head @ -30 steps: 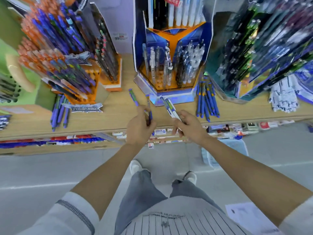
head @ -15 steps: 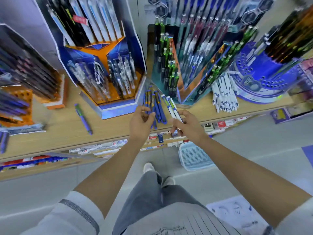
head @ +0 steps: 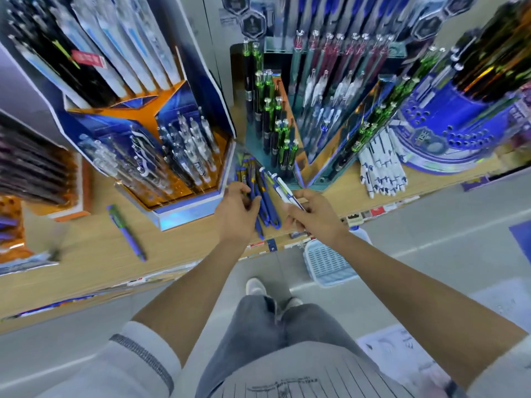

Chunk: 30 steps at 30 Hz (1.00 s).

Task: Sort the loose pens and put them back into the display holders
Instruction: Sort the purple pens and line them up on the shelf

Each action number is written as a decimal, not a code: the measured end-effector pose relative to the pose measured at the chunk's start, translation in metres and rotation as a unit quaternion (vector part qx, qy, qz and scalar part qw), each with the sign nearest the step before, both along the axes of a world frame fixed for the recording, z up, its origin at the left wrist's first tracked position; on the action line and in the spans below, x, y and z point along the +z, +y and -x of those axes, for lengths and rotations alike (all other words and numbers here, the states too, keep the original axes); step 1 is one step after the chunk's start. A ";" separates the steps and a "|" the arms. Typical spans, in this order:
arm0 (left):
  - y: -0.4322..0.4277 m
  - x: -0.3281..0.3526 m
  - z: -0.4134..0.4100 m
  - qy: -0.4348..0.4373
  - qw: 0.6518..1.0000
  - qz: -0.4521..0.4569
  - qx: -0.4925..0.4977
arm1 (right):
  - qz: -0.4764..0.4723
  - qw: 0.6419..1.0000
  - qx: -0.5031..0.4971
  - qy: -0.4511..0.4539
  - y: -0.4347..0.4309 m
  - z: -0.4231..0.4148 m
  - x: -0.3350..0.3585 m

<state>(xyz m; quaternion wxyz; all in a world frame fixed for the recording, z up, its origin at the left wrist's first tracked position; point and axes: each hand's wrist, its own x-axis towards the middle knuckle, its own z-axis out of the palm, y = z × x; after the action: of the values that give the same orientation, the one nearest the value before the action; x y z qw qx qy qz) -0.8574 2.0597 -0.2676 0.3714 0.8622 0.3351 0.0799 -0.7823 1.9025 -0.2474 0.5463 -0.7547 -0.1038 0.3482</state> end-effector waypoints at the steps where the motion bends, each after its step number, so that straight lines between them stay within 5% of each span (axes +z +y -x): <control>1: 0.000 0.000 0.000 0.009 1.000 -0.017 -0.007 | -0.001 1.000 0.003 0.003 -0.002 0.000 -0.001; 10: -0.021 0.003 -0.001 0.086 0.993 -0.079 -0.028 | -0.002 0.999 0.048 0.015 -0.029 -0.007 -0.001; 20: -0.059 0.010 0.015 0.060 0.992 -0.078 0.081 | -0.029 0.992 0.126 0.014 -0.071 -0.021 0.007; 24: -0.092 0.014 0.013 0.018 0.990 0.059 0.123 | -0.030 0.987 0.158 0.010 -0.091 -0.023 0.009; 27: -0.129 0.029 0.004 -0.026 0.958 0.267 0.099 | -0.035 0.984 0.176 0.017 -0.108 -0.020 0.013; 30: -0.160 0.038 -0.007 -0.057 0.934 0.338 0.097 | -0.043 0.982 0.186 0.011 -0.127 -0.021 0.018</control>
<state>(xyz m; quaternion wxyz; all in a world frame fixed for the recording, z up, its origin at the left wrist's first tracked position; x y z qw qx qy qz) -0.8508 1.9002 -0.2296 0.6501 0.6430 0.4023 0.0463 -0.7616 1.7758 -0.2294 0.5049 -0.6944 -0.2509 0.4471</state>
